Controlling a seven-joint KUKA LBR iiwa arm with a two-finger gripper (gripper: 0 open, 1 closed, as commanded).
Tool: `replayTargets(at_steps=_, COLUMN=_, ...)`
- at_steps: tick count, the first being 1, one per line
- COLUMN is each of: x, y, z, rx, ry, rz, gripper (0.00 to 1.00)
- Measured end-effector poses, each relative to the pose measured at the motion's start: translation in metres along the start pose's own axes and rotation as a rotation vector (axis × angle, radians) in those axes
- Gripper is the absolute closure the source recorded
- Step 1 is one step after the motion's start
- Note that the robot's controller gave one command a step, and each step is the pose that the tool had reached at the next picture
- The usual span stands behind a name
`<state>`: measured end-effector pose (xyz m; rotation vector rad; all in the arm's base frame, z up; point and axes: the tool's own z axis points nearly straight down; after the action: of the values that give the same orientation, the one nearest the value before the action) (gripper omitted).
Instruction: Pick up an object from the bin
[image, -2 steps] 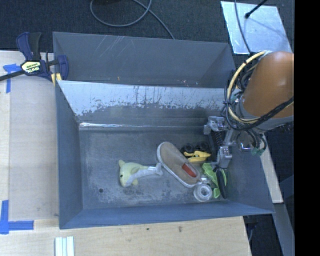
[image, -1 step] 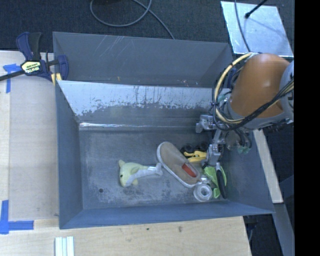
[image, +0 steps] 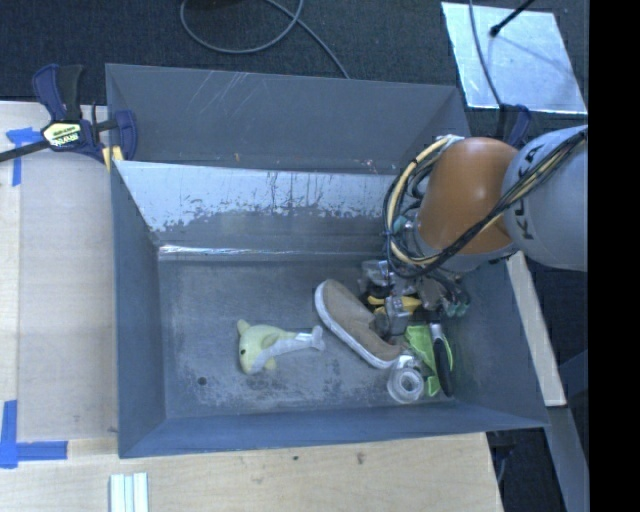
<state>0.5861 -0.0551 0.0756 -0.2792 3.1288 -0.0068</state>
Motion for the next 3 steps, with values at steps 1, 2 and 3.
replayTargets(at_steps=1, x=0.0, y=0.0, z=0.0, rx=0.0, ry=0.0, rz=0.0, gripper=1.0)
replayTargets(at_steps=2, x=-0.003, y=-0.005, z=-0.095, rx=0.0, ry=-0.003, rz=0.041, gripper=1.0)
replayTargets(at_steps=3, x=-0.003, y=-0.005, z=-0.095, rx=0.001, ry=-0.003, rz=0.041, gripper=1.0)
